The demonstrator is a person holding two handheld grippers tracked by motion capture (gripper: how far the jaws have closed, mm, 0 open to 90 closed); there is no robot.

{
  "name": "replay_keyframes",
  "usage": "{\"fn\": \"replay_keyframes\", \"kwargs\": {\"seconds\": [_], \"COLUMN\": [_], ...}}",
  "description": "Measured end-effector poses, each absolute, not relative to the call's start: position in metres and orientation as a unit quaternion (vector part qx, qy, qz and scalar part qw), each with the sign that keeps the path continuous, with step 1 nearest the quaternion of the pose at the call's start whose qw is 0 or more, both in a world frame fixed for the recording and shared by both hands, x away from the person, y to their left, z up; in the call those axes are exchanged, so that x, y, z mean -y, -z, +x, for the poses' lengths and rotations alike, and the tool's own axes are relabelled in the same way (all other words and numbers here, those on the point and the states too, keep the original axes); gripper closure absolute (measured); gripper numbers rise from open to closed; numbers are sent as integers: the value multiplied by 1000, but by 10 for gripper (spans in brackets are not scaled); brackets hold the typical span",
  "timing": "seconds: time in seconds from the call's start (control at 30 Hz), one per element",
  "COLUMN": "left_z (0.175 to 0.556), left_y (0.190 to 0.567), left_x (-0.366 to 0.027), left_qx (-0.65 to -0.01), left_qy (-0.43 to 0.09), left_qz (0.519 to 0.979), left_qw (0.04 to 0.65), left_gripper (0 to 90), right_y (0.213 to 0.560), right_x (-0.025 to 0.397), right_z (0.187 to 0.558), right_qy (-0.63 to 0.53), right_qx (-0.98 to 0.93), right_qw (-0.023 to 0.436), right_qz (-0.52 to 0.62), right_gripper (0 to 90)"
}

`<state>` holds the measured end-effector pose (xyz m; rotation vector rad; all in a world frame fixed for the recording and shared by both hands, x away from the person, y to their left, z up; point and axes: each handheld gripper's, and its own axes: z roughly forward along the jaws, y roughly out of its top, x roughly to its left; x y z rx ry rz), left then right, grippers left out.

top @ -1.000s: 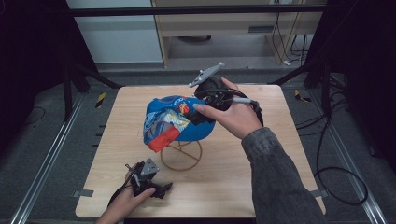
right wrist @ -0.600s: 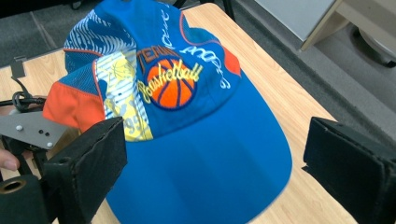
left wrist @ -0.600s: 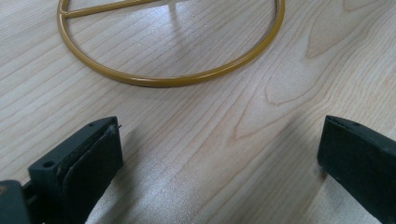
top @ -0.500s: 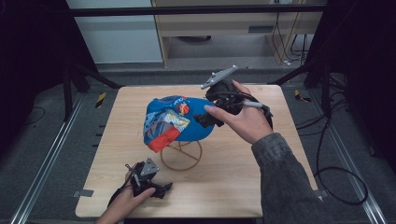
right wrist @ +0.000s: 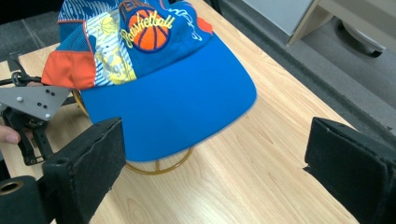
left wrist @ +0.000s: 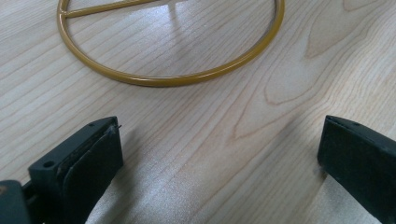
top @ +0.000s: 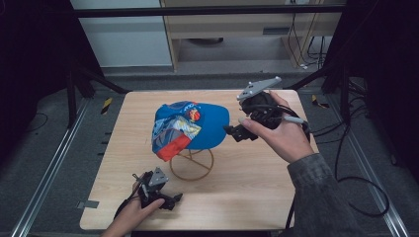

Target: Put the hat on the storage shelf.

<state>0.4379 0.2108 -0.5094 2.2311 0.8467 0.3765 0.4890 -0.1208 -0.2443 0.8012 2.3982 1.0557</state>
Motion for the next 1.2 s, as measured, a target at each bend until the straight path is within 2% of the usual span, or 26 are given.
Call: {"fn": "replay_keyframes", "kwargs": {"seconds": [0.7, 0.93, 1.2], "left_z": [438, 438, 438], "left_y": [510, 510, 510], "left_x": [-211, -211, -210], "left_qx": [-328, -328, -328], "left_qy": [-146, -146, -145], "left_qz": [862, 862, 863], "left_qw": [357, 357, 356], "left_gripper": [0, 0, 0], "right_y": [262, 280, 317], "right_x": [179, 195, 208], "right_z": [467, 471, 481], "right_qy": [-390, -391, -385], "right_qx": [-832, -817, -806], "right_qw": [214, 212, 207], "right_qz": [332, 367, 399], "right_gripper": [45, 48, 54]}}
